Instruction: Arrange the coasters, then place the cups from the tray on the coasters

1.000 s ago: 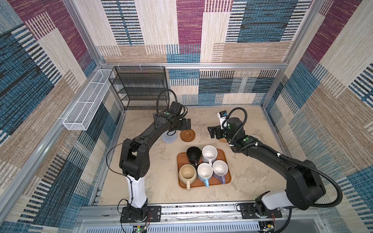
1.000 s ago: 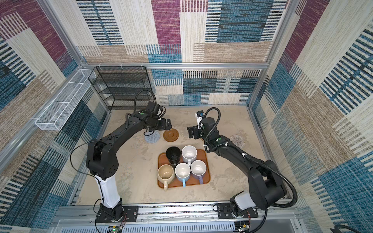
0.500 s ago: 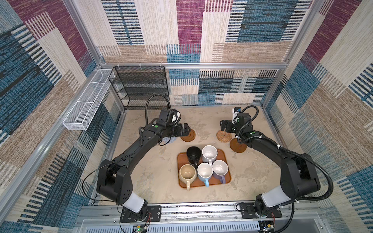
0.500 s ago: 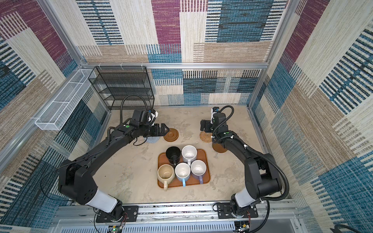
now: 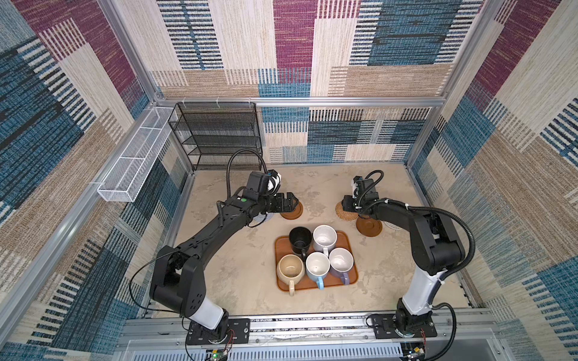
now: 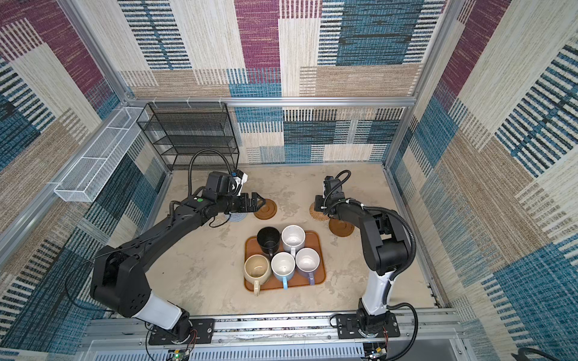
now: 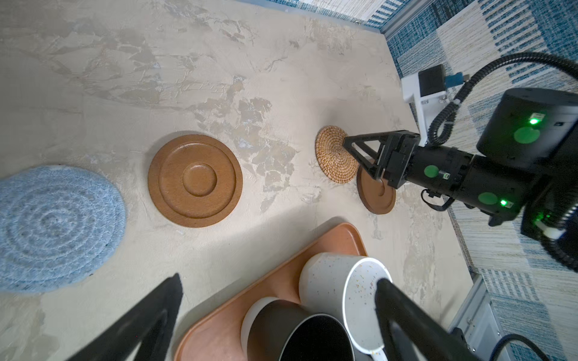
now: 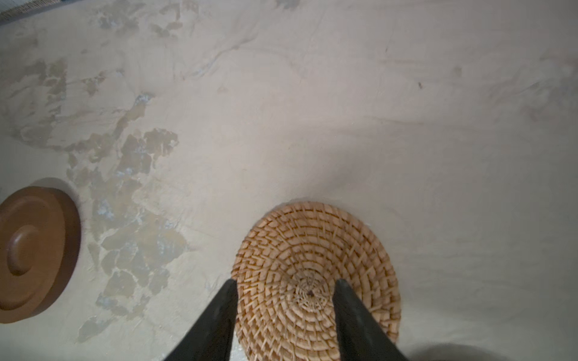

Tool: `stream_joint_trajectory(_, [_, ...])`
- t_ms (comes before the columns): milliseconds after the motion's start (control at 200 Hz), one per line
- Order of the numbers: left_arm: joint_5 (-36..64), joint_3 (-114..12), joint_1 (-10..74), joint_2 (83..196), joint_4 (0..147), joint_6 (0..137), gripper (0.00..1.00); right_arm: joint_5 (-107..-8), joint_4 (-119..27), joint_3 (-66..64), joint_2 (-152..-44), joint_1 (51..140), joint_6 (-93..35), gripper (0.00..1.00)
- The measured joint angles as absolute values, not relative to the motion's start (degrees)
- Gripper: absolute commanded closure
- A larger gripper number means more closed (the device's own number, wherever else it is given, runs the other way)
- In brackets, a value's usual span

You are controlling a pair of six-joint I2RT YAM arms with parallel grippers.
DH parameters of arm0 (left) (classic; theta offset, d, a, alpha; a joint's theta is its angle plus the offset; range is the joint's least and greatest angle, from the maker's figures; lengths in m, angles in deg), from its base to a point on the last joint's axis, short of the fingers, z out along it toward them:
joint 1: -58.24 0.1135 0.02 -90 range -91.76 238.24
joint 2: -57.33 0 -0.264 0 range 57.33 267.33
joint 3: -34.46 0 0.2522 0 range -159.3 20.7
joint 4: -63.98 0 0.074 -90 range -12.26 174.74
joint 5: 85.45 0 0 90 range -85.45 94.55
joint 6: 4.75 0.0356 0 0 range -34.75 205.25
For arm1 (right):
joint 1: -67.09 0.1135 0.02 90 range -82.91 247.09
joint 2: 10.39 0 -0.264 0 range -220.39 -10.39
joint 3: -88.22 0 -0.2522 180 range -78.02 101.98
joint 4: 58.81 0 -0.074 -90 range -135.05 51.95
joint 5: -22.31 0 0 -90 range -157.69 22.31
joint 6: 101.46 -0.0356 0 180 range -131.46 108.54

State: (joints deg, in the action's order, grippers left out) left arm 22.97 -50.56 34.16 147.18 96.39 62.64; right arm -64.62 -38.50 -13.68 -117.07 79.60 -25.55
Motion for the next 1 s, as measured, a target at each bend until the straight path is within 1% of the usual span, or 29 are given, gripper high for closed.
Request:
stream_joint_trajectory(45, [23.03, -50.7, 34.16, 147.44, 96.39, 62.62, 0.01, -64.23, -38.31, -13.68, -117.83, 79.6, -25.53, 0.54])
stream_joint_trajectory(85, [23.23, -50.76, 34.16, 147.57, 96.26, 62.55, 0.02, -63.84, -38.33, -13.68, -118.62, 79.6, -25.53, 0.6])
stream_joint_trajectory(130, [23.45, -50.76, 34.16, 147.66, 95.98, 62.45, 0.02, -63.18, -38.15, -13.53, -119.69, 79.6, -25.46, 0.63])
stream_joint_trajectory(326, [24.19, -50.63, 34.16, 147.64, 95.63, 62.42, 0.02, -60.69, -39.68, -11.12, -122.75, 80.26, -24.65, 0.64])
stream_joint_trajectory(356, [24.19, -50.5, 34.16, 147.61, 95.5, 62.42, 0.02, -60.62, -39.82, -10.71, -123.19, 80.58, -24.65, 0.66])
stream_joint_trajectory(631, [24.13, -50.08, 34.16, 147.53, 95.17, 62.42, 0.02, -61.02, -39.57, -6.05, -126.66, 86.03, -24.21, 0.67])
stream_joint_trajectory(731, [22.66, -50.04, 34.16, 147.39, 95.21, 62.42, 0.02, -61.28, -38.18, -4.28, -127.47, 87.82, -24.21, 0.67])
stream_joint_trajectory(1002, [22.62, -48.79, 34.16, 146.74, 95.56, 62.36, 0.02, -59.73, -36.54, -1.22, -129.5, 88.82, -23.78, 0.67])
